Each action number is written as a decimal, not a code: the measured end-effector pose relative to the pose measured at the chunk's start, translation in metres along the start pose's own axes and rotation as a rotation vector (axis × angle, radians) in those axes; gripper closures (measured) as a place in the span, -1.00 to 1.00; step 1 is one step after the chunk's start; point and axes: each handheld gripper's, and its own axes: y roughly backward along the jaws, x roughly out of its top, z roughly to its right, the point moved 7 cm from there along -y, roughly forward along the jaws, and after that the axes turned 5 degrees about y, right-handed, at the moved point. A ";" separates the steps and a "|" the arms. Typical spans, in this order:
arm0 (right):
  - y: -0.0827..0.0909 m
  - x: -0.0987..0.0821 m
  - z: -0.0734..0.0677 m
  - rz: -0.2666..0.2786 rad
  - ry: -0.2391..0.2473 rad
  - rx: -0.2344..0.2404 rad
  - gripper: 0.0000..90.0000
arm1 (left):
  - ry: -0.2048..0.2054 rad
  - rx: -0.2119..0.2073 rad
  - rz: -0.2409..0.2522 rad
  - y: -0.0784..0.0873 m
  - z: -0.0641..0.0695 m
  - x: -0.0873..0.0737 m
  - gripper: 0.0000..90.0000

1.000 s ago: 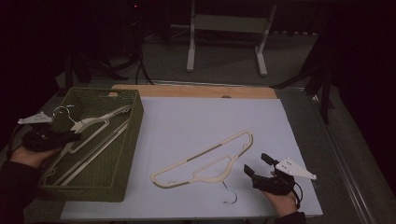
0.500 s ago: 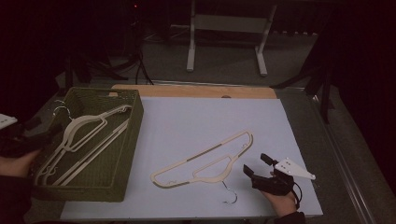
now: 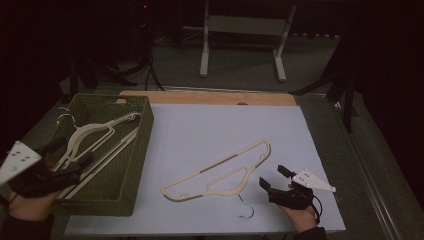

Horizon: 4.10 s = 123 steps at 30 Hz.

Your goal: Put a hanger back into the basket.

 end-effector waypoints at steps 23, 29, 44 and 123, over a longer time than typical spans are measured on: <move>-0.006 -0.006 -0.006 -0.062 0.013 0.014 -0.64 | 0.005 -0.392 -0.092 -0.092 0.152 -0.037 -0.68; -0.011 -0.011 -0.011 -0.106 0.028 0.031 -0.41 | -0.028 -0.468 -0.129 -0.111 0.179 -0.041 -0.67; -0.023 -0.046 -0.042 -0.363 0.182 0.232 0.16 | -0.040 -0.545 -0.230 -0.130 0.204 -0.068 -0.67; 0.011 0.009 -0.086 -0.229 0.297 0.387 0.88 | -0.518 -0.591 -0.534 -0.210 0.276 -0.132 0.59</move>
